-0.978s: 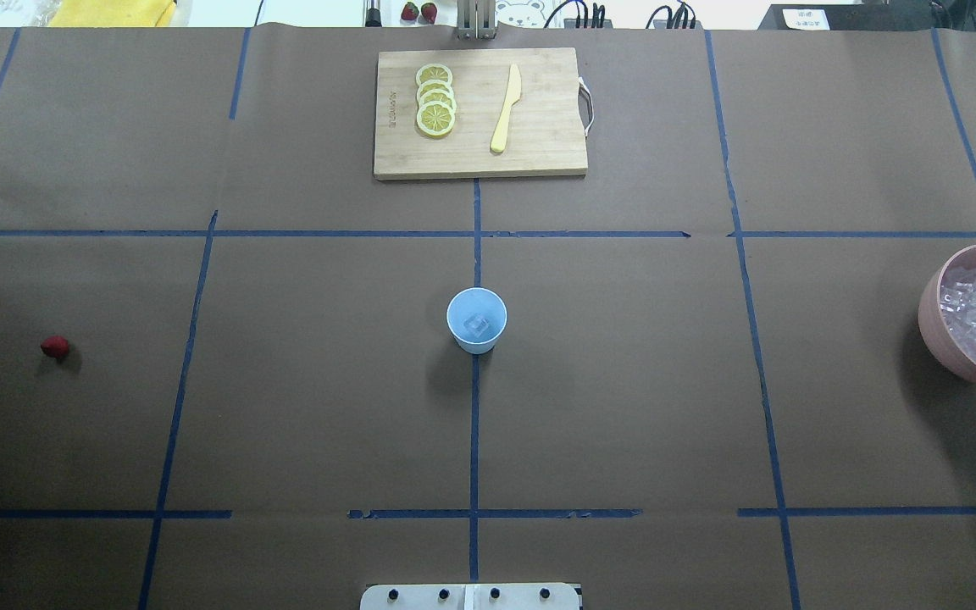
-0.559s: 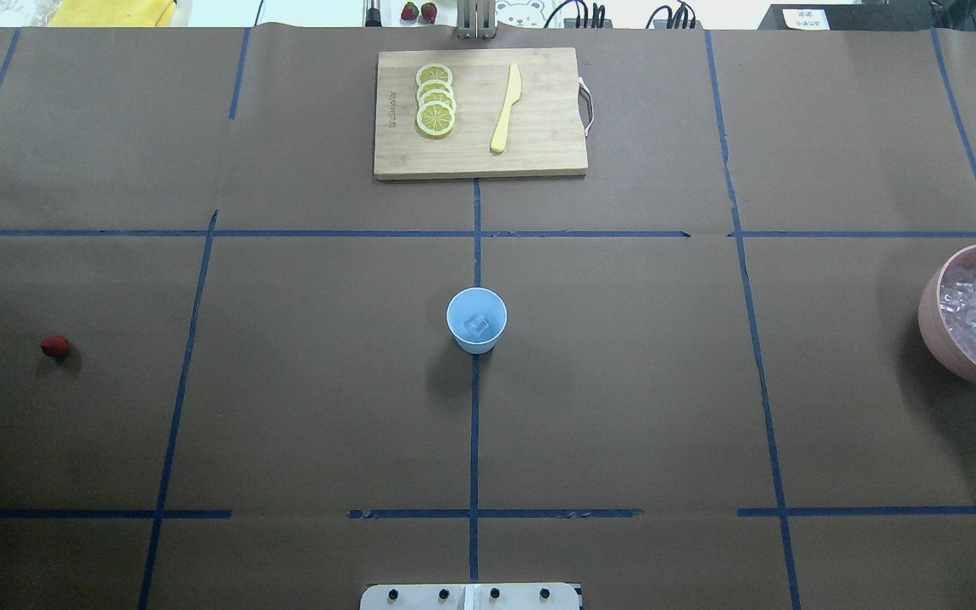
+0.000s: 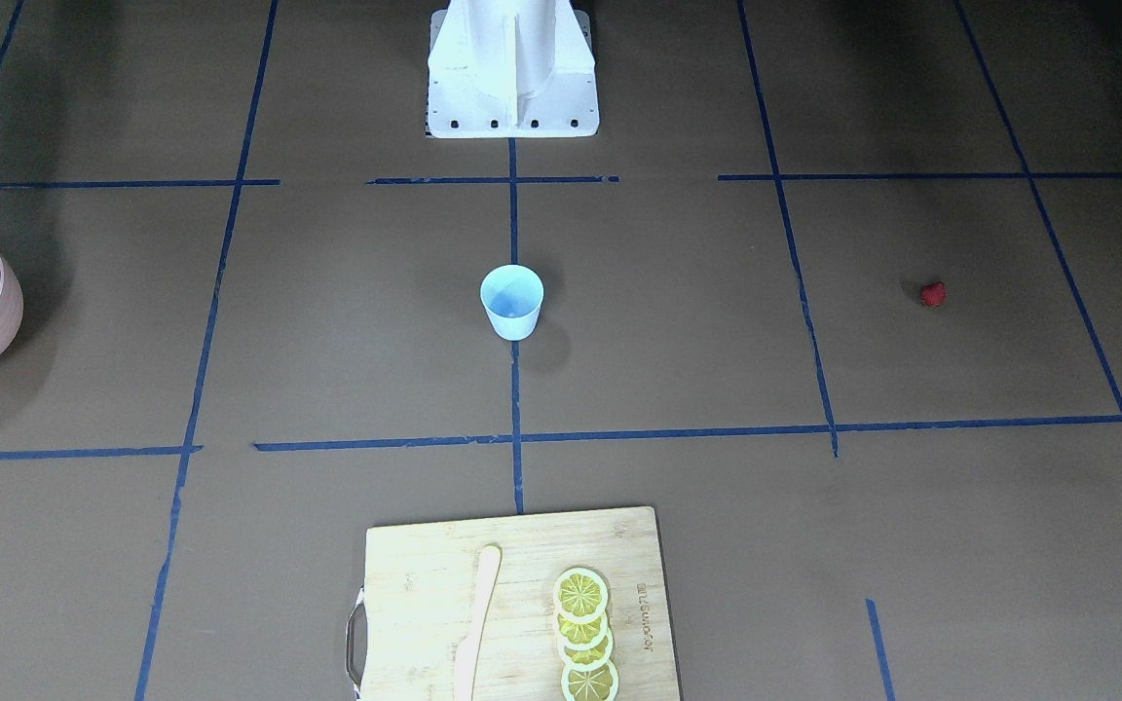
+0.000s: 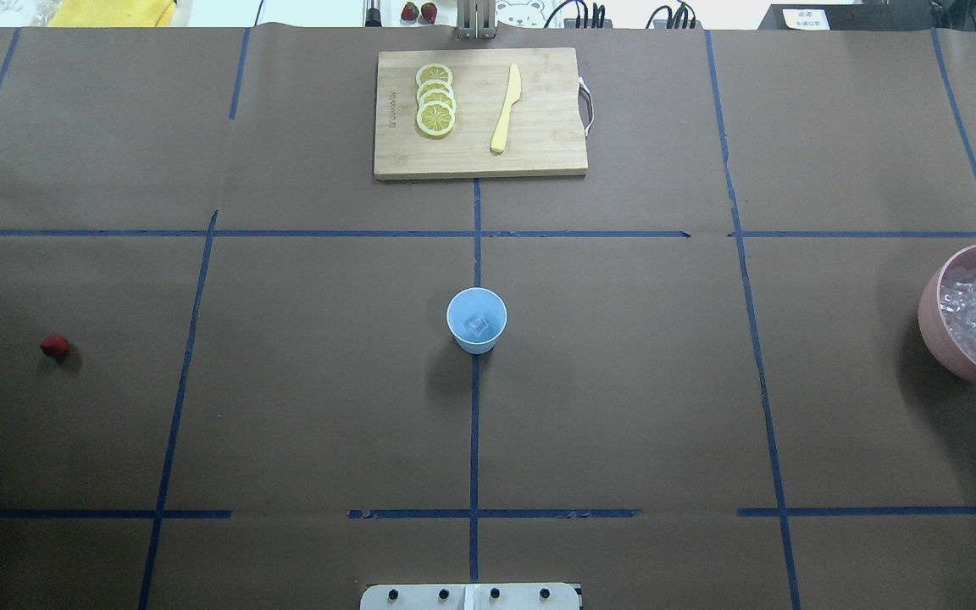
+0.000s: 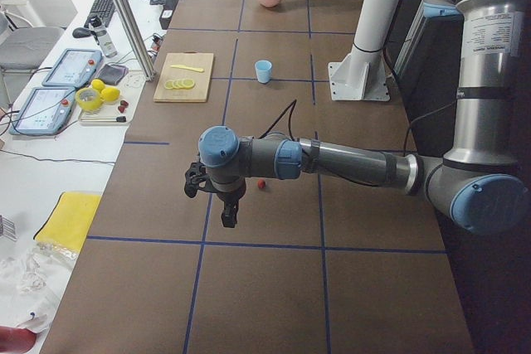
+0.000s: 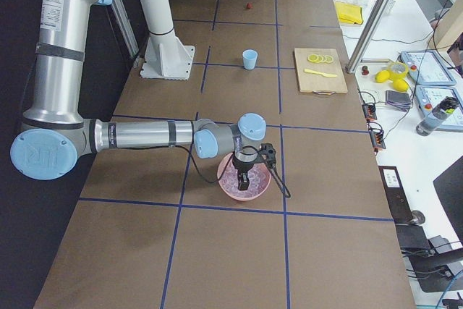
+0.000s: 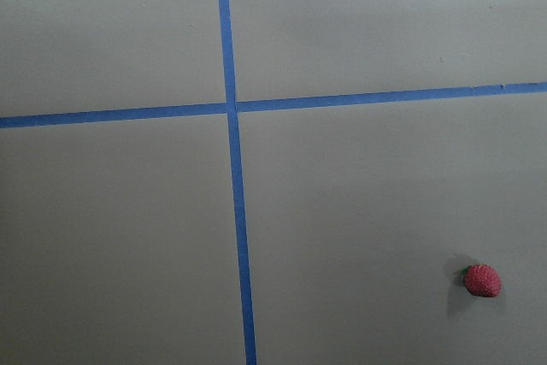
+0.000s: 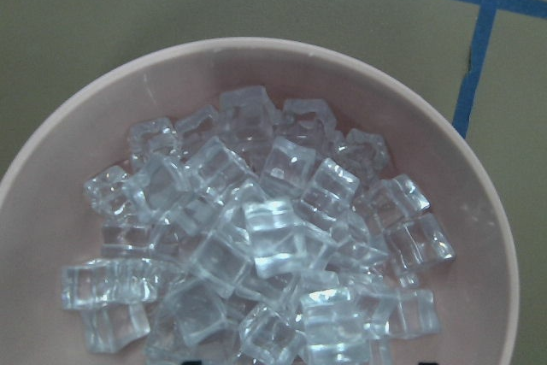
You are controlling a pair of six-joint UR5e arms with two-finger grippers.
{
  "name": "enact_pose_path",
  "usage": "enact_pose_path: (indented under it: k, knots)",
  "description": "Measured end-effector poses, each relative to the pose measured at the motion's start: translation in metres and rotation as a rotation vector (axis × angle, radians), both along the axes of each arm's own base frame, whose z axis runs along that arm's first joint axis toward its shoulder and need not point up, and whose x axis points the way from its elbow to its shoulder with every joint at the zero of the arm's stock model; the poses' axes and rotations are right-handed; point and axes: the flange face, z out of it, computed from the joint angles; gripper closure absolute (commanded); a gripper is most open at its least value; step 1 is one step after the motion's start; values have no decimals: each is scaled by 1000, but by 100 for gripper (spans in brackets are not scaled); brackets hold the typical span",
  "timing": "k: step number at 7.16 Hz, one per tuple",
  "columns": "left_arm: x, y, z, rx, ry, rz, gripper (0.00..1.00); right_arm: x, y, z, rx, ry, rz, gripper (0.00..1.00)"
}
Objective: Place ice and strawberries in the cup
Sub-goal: 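Return the right gripper to the bowl and pause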
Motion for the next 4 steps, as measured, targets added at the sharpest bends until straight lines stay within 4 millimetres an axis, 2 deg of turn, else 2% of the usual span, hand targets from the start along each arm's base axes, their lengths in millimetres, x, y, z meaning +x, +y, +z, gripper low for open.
enact_pose_path:
  k: [4]
  knots:
    - [0, 0, 0, 0, 0, 0, 0, -3, -3, 9, -14, 7, -4, 23]
